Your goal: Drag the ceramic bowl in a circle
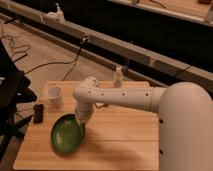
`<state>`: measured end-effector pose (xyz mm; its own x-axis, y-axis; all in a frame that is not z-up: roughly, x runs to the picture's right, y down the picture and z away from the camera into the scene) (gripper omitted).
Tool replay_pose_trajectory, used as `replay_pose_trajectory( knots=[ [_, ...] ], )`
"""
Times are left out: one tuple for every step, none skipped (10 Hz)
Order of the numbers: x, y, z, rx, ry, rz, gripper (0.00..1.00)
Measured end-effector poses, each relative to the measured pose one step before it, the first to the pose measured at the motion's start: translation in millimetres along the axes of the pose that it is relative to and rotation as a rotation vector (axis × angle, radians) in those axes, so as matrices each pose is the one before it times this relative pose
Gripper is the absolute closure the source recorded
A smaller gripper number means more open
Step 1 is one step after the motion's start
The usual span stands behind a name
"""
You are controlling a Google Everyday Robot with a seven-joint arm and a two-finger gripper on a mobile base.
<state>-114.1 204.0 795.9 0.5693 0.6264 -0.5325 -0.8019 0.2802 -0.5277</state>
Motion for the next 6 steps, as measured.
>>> replay_pose_trajectory(
  knots=[
    [14.48,-1.3,5.02,0.00586,0.03396,-0.0028,1.0],
    [14.12,-5.77,3.64,0.01337,0.03077,0.01028,1.0],
    [17.4,-11.88,1.7,0.01904,0.03026,0.0307,1.0],
    [12.02,-13.15,0.4,0.01313,0.01714,0.03899,1.0],
    [9.53,-17.5,-1.1,0.01193,0.01236,0.05337,1.0],
    [1.54,-14.74,-3.54,0.00818,0.00098,0.04233,1.0]
  ],
)
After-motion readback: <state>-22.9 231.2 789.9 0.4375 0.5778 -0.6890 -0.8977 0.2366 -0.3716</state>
